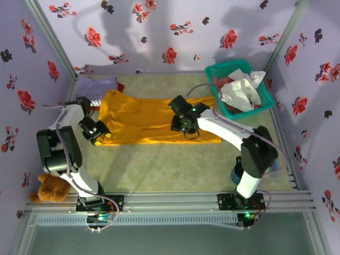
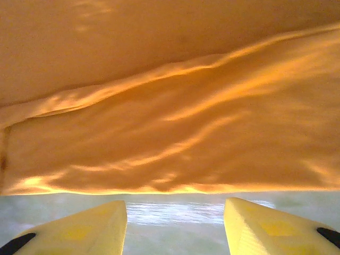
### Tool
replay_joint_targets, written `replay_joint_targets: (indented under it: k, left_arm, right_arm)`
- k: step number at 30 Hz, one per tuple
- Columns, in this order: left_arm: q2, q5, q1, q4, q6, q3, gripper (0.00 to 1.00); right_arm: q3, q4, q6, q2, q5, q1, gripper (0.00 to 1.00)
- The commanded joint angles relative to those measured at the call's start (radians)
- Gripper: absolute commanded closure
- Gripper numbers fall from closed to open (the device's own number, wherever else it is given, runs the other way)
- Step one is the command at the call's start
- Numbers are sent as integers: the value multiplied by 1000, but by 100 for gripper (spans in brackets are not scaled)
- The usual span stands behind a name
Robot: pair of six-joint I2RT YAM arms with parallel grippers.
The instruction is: Fold and stack the t-shirts
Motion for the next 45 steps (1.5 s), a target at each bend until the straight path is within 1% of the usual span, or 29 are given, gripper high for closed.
replay_joint_targets:
  k: [1,4,7,11,14,20,25,32,34,38,40,42,45]
  left_arm:
    - [40,12,1,28,41,-13,54]
    - [76,15,1,32,59,1,56]
    - [85,0,1,38,66,21,56]
    - [122,-2,0,38,66,55,63]
    - [138,-4,0,51,64,57,65]
    - [175,-35,-1,63,63,52,66]
    - [194,-21,-3,72,51,69,76]
    - [178,-26,-3,42,58,112,97]
    - [170,-24,-3,24,58,136,98]
    - [160,-27,-3,-21,53,191,95]
    - [162,-16,-3,-29,47,213,97]
    - [173,18,-3,-29,32,241,100]
    - [212,99,-9,-18,-6,307,100]
  right_arm:
    - [100,57,50,91,-95,44,48]
    - [167,65,57,163,-125,67,48]
    - [192,89,73,204,-149,78,48]
    - [234,108,87,252,-181,80,48]
    - [265,97,85,271,-190,80,48]
    - [269,80,81,267,-182,79,48]
    - [252,79,81,260,-179,80,48]
    - [224,91,81,243,-171,78,48]
    - [213,96,82,239,-170,78,48]
    - [185,111,88,225,-165,78,48]
    - [176,116,89,220,-164,76,48]
    - [164,119,88,214,-164,76,48]
    - [130,127,92,187,-163,67,48]
